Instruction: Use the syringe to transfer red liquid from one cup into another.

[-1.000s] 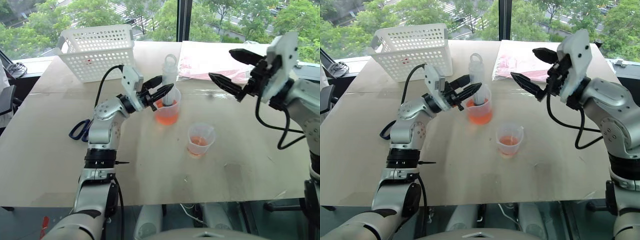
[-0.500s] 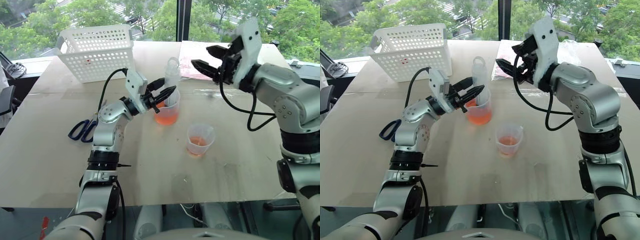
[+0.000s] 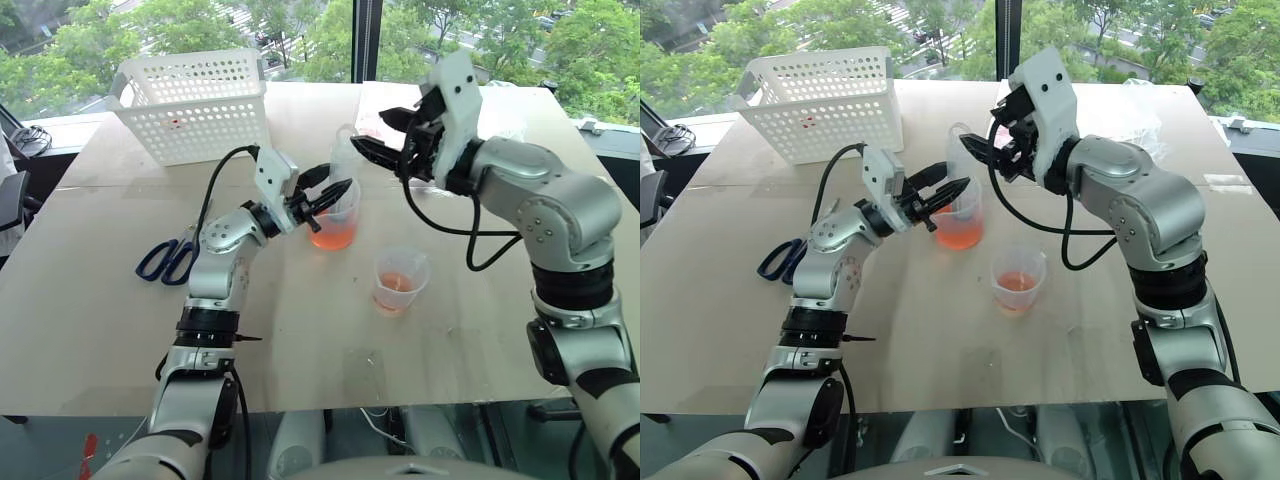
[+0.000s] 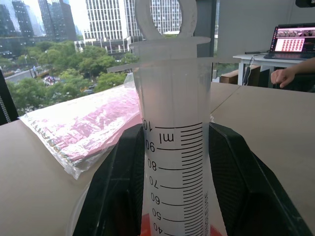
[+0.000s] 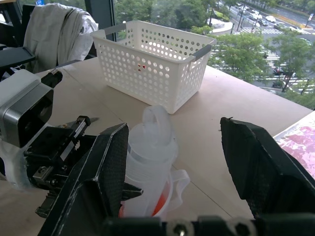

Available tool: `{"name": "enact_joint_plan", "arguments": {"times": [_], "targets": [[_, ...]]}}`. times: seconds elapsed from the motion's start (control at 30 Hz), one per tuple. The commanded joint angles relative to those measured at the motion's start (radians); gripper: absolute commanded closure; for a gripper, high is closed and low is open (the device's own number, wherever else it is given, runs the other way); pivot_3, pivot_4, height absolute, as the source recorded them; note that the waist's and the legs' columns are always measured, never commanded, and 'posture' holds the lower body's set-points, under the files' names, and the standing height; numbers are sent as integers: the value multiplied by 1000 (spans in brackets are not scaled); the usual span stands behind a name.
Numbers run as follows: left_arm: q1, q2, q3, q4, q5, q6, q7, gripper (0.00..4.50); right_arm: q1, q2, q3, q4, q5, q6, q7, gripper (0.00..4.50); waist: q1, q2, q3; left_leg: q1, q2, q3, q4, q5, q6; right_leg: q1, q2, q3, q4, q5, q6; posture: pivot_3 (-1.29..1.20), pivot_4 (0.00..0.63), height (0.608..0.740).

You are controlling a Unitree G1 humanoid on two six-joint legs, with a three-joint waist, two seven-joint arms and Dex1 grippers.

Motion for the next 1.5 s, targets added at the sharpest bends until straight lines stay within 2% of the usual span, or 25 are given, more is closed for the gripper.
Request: {"name": "enact_joint_plan", "arguments": {"times": [0.03,0.1,0.2,0.37,1.5], "targets": [[-5,3,-7,-64,-3,-4,14,3175,-43,20,-1,-8,-39,-17,-17,1294,0,0,0,0,0,0,0,0,0,0,0,0,0,0,0,0,150,740],[-7,3,-10,-68,-4,-1,18,3175,-46,29,8,-1,-57,-21,-16,1294,0,0,0,0,0,0,0,0,0,0,0,0,0,0,0,0,150,740],[-4,4,-15,-77,-4,2,21,3175,-50,40,19,11,-88,-30,-22,2056,0,0,0,0,0,0,0,0,0,0,0,0,0,0,0,0,150,740],[6,4,-23,-99,-2,9,24,3175,-55,52,17,21,-113,-34,-14,4397,0,0,0,0,0,0,0,0,0,0,0,0,0,0,0,0,150,740],[65,10,-46,-182,-37,96,43,3175,-171,96,-26,104,-169,-140,35,4456,-23,1,0,0,0,0,-3,0,0,-1,0,0,-1,0,0,0,150,740]]}}
